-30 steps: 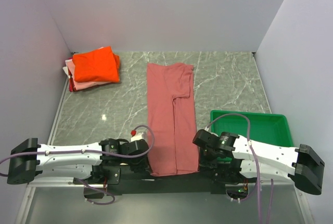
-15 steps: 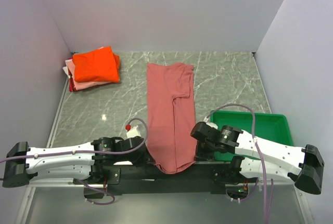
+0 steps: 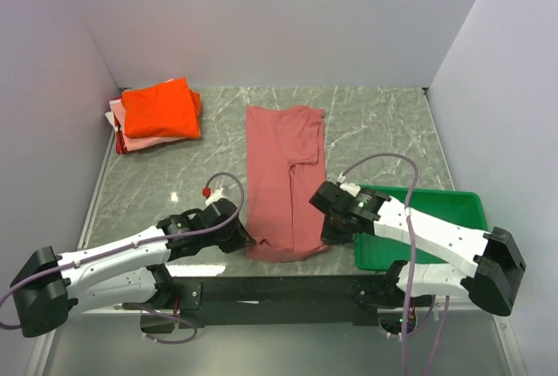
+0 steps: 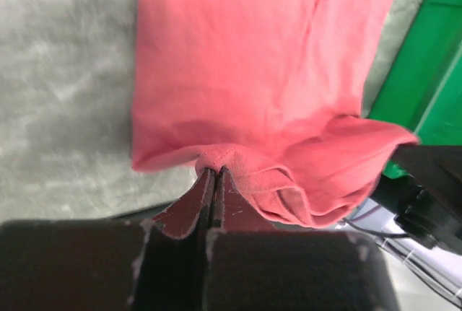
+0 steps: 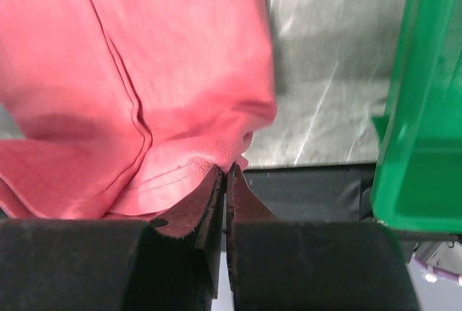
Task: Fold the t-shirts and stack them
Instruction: Fold the tshirt
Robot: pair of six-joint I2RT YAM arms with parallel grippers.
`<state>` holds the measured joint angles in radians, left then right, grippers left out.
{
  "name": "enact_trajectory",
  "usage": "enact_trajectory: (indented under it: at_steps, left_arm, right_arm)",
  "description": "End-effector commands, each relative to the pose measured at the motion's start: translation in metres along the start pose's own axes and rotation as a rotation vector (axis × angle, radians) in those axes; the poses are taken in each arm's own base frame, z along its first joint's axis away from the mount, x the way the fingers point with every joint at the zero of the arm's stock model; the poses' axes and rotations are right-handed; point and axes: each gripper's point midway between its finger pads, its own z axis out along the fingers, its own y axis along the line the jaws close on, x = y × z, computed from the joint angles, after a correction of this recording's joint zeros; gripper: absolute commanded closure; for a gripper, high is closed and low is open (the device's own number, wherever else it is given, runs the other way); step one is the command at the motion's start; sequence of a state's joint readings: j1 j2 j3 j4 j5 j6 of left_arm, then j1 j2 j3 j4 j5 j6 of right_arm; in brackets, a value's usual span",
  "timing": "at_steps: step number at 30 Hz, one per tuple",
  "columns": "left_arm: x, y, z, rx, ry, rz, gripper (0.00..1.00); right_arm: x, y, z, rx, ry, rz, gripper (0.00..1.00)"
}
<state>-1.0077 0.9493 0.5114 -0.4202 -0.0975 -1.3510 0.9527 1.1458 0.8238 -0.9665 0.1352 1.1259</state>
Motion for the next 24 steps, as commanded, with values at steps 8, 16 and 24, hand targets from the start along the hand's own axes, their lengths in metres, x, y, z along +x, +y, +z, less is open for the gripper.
enact_trajectory:
  at_steps: [8,16,24]
  left_arm:
    - [-0.074,-0.049,0.011,0.116,-0.093,0.154,1.0]
    - [-0.145,-0.067,0.038,0.098,-0.154,0.198,1.0]
    - [-0.204,-0.073,0.074,0.092,-0.181,0.19,1.0]
  right_arm:
    - [-0.092,0.02,0.012,0.059,-0.131,-0.037,1.0]
    - [-0.169,0.031,0.027,0.119,-0.168,-0.058,1.0]
    - [-0.222,0.025,0.052,0.167,-0.148,-0.046,1.0]
